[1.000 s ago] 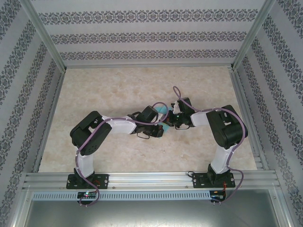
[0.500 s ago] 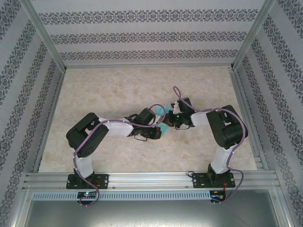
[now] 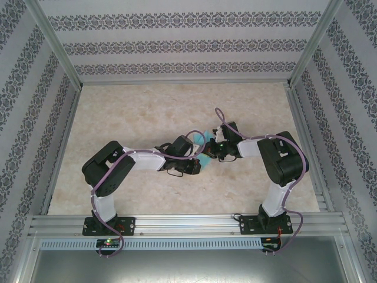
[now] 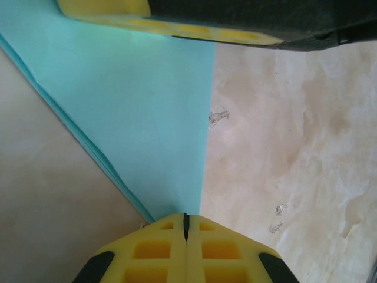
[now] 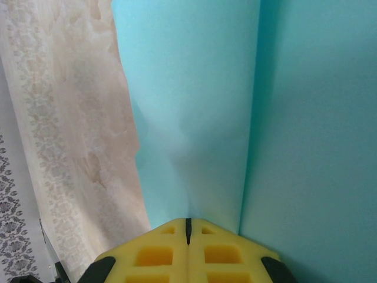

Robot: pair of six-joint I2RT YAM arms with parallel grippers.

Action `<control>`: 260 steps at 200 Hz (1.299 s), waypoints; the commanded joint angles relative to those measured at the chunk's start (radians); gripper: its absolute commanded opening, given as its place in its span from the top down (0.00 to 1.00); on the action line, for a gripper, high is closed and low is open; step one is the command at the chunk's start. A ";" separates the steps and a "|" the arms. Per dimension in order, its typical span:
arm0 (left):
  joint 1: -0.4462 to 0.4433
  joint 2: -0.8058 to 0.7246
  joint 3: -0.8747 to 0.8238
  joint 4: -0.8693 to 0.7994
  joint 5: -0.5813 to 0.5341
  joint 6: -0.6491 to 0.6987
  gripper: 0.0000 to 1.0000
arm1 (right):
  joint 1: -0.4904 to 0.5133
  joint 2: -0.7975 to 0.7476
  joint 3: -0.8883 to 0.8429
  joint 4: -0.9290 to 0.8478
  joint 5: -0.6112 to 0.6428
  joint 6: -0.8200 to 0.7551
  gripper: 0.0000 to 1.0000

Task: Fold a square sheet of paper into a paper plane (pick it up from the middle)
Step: Fourth fold the wing at the center of the table.

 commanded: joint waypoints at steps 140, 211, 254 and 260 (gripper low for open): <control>0.008 -0.137 0.070 -0.114 -0.060 0.003 1.00 | -0.004 0.033 -0.036 -0.092 0.077 -0.005 0.99; 0.020 0.010 0.101 -0.053 -0.022 0.030 1.00 | -0.004 0.032 -0.033 -0.056 0.044 0.025 0.99; 0.027 0.036 0.080 -0.056 -0.053 0.049 1.00 | -0.005 0.034 -0.028 -0.053 0.039 0.030 0.99; 0.027 0.037 0.076 -0.061 -0.056 0.053 1.00 | -0.005 0.033 -0.027 -0.054 0.040 0.028 0.99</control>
